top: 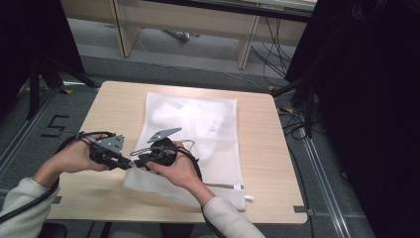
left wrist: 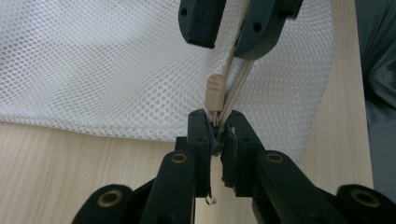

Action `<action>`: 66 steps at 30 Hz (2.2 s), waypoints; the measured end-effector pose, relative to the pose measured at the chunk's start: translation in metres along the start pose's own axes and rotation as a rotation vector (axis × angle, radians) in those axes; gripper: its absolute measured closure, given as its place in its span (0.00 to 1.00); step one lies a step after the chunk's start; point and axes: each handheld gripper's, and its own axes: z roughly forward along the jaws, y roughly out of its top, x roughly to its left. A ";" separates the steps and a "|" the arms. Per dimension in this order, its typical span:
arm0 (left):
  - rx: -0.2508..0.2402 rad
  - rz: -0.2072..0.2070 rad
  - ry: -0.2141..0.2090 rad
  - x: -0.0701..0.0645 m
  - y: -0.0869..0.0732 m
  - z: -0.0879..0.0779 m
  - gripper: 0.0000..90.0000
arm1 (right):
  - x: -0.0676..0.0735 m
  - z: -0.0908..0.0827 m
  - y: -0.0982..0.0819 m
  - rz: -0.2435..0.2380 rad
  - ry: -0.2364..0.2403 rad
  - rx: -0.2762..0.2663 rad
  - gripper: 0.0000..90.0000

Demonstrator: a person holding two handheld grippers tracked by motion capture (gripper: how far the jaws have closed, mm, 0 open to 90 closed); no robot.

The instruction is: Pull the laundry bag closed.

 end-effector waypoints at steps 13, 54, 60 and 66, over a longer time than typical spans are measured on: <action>0.011 0.011 0.003 -0.001 0.002 0.000 0.90 | -0.001 0.014 0.003 0.071 0.017 0.022 0.79; 0.035 0.013 0.003 0.003 -0.003 0.005 0.92 | 0.006 0.007 -0.006 -0.077 -0.026 0.032 0.91; 0.020 -0.005 0.000 0.004 -0.005 0.003 0.92 | 0.006 0.006 -0.005 -0.091 -0.032 0.035 0.91; 0.011 -0.012 0.004 0.003 -0.005 0.003 0.92 | 0.007 0.005 -0.008 -0.104 -0.034 0.032 0.91</action>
